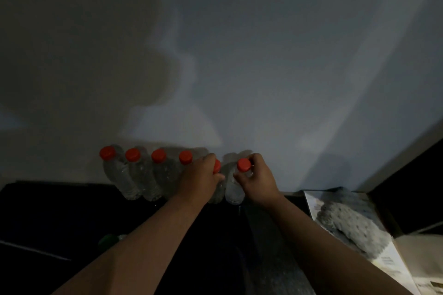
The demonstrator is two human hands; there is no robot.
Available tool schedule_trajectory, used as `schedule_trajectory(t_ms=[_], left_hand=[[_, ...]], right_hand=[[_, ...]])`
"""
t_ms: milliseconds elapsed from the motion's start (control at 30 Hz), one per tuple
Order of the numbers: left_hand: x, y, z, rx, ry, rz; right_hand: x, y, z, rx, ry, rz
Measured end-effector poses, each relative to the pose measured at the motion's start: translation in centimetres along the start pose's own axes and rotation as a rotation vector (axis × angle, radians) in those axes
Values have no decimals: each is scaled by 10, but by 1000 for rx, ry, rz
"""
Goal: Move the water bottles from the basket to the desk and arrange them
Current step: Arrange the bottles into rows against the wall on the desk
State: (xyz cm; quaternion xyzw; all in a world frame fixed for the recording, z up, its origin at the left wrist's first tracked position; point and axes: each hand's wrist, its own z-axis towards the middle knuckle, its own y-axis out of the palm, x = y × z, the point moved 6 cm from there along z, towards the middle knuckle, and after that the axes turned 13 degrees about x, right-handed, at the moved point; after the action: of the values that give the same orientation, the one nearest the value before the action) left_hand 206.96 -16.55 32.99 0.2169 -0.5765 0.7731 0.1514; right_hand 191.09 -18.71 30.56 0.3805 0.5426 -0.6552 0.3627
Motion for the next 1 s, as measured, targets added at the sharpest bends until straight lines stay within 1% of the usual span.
schedule_trajectory(t_ms=[33, 67, 167, 200, 267, 333, 400, 467, 533, 700, 833, 900, 1000], left_hand=[[0, -1, 2, 15, 3, 20], [1, -2, 4, 55, 43, 63], [3, 3, 6, 209, 304, 379], [4, 3, 5, 240, 352, 453], [5, 1, 5, 277, 416, 519], [2, -3, 5, 247, 415, 555], [-6, -1, 6, 153, 385, 575], [-15, 3, 5, 103, 340, 535], [-22, 5, 4, 107, 299, 473], [-26, 10, 5, 116, 274, 397], [-26, 10, 5, 113, 269, 377], [-25, 13, 5, 90, 270, 376], [-24, 13, 3, 86, 274, 368]], right_hand=[[0, 2, 0, -20, -21, 2], [0, 3, -1, -38, -42, 3], [3, 5, -1, -33, -123, -27], [4, 5, -1, -31, -158, -47], [5, 7, -2, -70, -245, -157], [5, 8, -6, -124, -379, -326], [6, 9, -8, -180, -427, -382], [9, 8, -6, -204, -401, -368], [10, 7, -2, -195, -367, -355], [9, 15, -1, -150, -393, -385], [12, 15, -3, -105, -383, -331], [20, 13, -6, -87, -324, -261], [26, 10, -12, -17, -224, -162]])
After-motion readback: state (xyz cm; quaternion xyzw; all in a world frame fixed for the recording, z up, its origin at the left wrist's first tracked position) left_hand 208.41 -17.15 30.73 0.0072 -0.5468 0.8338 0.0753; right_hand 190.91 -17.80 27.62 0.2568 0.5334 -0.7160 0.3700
